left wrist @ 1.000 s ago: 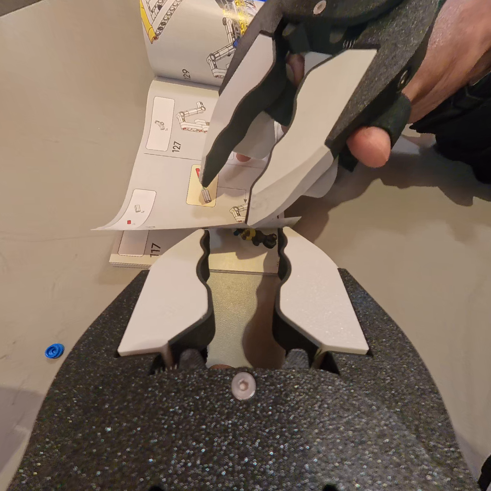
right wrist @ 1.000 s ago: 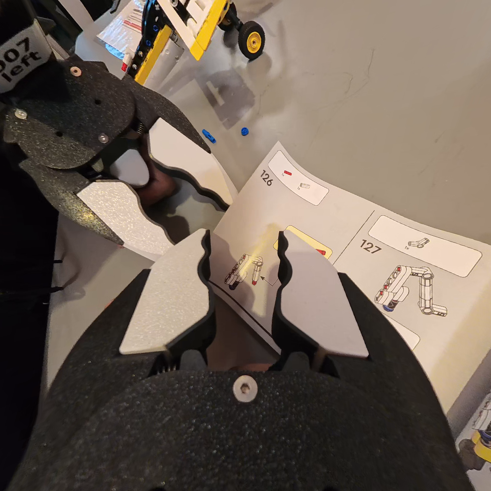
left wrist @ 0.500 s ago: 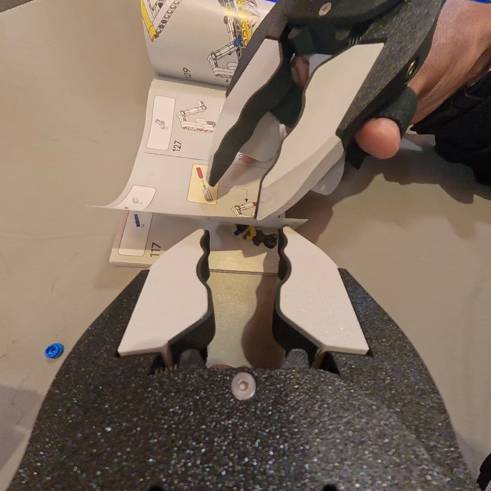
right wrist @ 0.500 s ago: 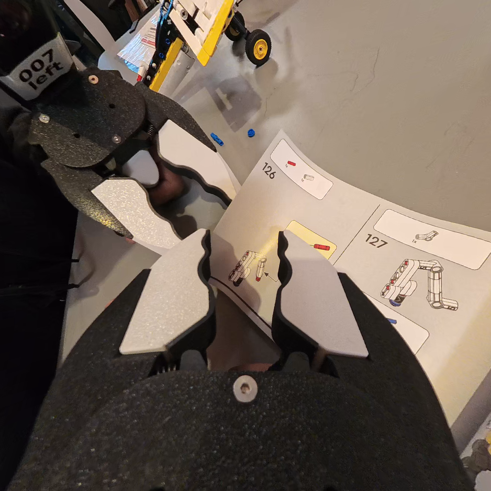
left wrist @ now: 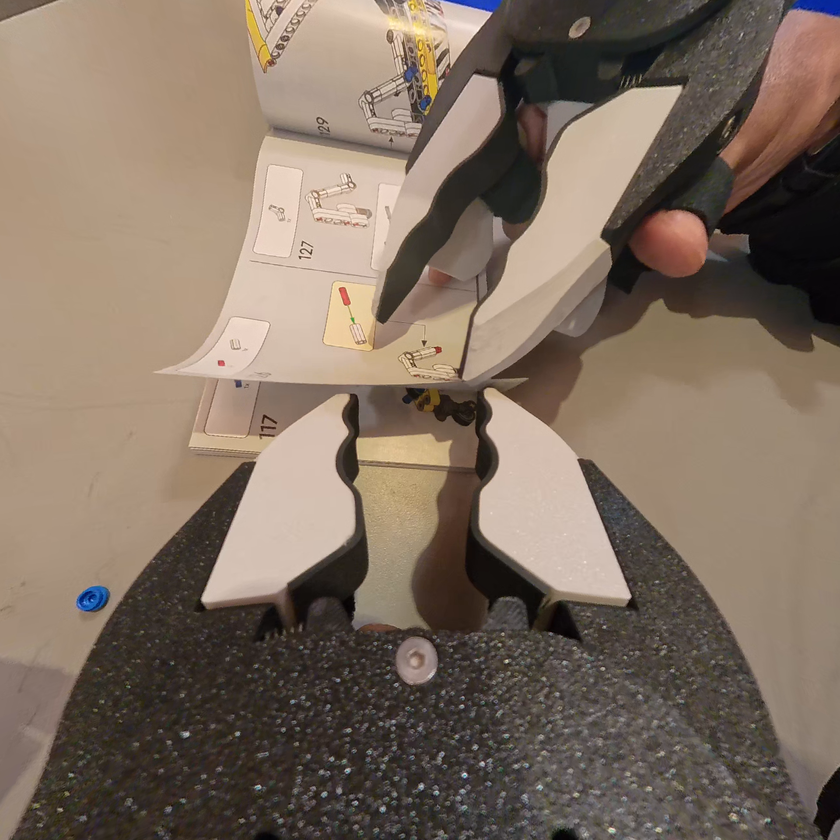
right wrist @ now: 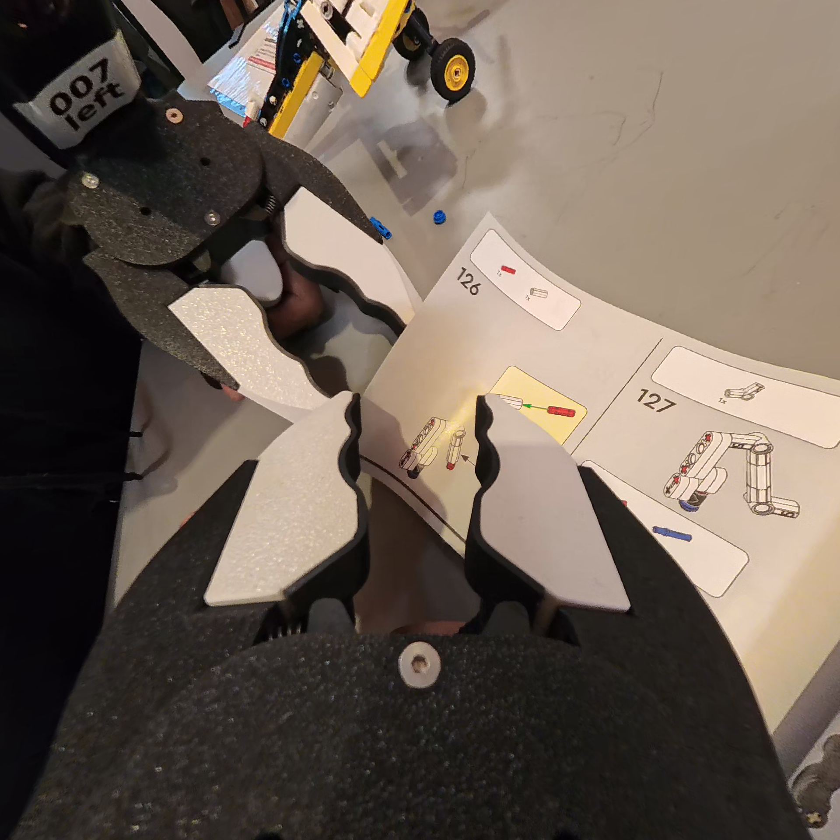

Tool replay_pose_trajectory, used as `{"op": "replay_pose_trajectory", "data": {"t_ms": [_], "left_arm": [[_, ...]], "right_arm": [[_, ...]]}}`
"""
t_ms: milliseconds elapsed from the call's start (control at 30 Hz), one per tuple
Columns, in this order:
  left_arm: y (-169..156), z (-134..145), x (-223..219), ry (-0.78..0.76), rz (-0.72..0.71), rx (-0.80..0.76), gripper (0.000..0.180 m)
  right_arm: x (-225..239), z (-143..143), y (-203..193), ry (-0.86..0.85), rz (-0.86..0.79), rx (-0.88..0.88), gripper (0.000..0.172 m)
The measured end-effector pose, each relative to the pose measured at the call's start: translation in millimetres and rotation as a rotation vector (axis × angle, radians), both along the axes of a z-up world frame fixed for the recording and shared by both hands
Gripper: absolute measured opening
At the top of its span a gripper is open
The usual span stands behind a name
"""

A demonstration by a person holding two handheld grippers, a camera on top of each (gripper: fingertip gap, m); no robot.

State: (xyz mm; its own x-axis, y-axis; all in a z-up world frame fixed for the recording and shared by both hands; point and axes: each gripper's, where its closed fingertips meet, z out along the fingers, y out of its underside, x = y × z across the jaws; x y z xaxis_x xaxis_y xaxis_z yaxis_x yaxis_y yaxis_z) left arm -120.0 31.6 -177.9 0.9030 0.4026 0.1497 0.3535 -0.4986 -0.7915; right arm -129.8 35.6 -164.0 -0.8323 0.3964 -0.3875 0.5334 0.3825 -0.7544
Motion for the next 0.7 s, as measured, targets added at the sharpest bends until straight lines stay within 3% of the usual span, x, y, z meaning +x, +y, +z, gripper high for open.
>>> {"op": "replay_pose_trajectory", "data": {"t_ms": [700], "left_arm": [[-8.1, 16.6, -15.1, -0.152, 0.048, 0.169, 0.05]], "right_arm": [[4.3, 12.1, 6.6, 0.081, 0.027, -0.031, 0.048]]}}
